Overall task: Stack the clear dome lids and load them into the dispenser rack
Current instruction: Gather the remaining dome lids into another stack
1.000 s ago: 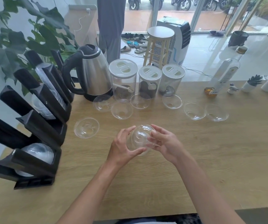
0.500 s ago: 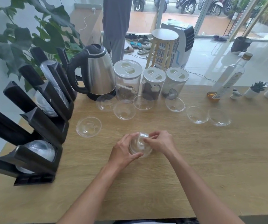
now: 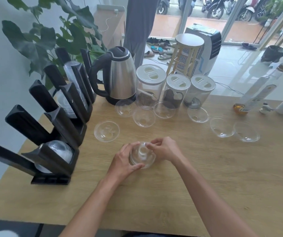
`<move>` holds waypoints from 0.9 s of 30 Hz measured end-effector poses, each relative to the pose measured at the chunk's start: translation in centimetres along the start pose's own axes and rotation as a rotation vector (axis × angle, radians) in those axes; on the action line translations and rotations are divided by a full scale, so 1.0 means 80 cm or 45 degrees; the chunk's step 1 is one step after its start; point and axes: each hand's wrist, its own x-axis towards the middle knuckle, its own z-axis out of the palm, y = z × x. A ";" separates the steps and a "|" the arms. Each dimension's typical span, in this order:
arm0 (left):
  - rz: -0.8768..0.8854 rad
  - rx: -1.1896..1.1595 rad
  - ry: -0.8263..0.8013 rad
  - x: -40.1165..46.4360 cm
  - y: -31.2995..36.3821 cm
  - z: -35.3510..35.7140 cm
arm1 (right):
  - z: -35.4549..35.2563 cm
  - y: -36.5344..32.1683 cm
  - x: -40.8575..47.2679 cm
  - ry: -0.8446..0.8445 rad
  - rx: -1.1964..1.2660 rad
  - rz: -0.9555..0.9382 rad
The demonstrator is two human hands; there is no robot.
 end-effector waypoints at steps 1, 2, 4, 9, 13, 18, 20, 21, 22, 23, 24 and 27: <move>-0.007 0.002 0.007 -0.003 -0.002 -0.004 | 0.004 -0.010 0.002 0.061 -0.056 -0.081; -0.014 0.003 0.012 -0.006 -0.004 -0.008 | 0.009 -0.022 0.005 0.146 -0.132 -0.188; -0.037 -0.003 0.021 -0.010 -0.003 -0.012 | 0.026 -0.048 0.012 0.236 -0.304 -0.436; -0.095 -0.050 0.056 -0.017 -0.004 -0.017 | 0.071 -0.098 0.046 0.044 -0.844 -0.881; -0.127 -0.066 0.086 -0.032 -0.016 -0.032 | 0.083 -0.108 0.070 -0.029 -1.050 -0.964; -0.213 -0.042 0.138 -0.044 -0.033 -0.057 | 0.080 -0.097 0.074 0.090 -0.817 -1.053; -0.236 -0.073 0.201 -0.041 -0.036 -0.063 | 0.072 -0.089 0.070 0.145 -0.651 -1.042; -0.245 -0.087 0.244 -0.039 -0.035 -0.065 | 0.068 -0.084 0.067 0.173 -0.561 -1.023; -0.254 -0.109 0.286 -0.035 -0.033 -0.066 | 0.063 -0.080 0.061 0.196 -0.470 -0.994; -0.260 -0.151 0.325 -0.030 -0.028 -0.067 | 0.057 -0.076 0.053 0.211 -0.380 -0.947; -0.260 -0.208 0.353 -0.025 -0.023 -0.068 | 0.051 -0.072 0.044 0.211 -0.279 -0.888; -0.187 -0.316 0.355 -0.004 -0.005 -0.066 | 0.030 -0.059 0.010 0.070 0.155 -0.660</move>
